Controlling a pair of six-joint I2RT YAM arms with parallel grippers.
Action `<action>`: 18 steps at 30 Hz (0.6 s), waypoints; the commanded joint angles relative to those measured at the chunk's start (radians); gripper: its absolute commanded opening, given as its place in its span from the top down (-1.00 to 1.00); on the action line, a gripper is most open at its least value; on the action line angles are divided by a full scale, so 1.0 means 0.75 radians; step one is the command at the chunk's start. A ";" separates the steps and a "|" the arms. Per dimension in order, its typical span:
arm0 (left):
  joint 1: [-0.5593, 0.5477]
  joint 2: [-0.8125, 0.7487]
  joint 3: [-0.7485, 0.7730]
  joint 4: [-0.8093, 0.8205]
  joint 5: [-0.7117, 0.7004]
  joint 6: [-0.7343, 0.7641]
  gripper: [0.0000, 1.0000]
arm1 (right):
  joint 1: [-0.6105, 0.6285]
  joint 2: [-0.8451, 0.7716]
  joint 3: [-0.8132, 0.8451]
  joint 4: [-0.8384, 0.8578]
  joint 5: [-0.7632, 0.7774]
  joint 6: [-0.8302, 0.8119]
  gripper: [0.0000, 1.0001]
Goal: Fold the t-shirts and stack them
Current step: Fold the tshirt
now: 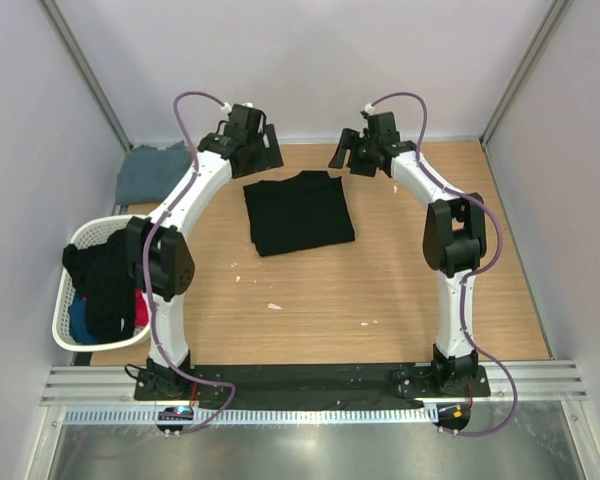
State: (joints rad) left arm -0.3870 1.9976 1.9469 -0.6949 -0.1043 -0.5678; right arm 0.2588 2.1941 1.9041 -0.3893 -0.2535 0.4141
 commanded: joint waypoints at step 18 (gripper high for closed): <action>0.148 0.243 0.196 -0.155 -0.194 -0.182 -0.73 | 0.007 0.050 0.071 0.088 0.232 0.166 -0.47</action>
State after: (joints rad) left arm -0.3035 2.1597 2.0472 -0.7834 -0.2253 -0.6518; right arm 0.2588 2.2047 1.9060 -0.3592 -0.1196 0.5095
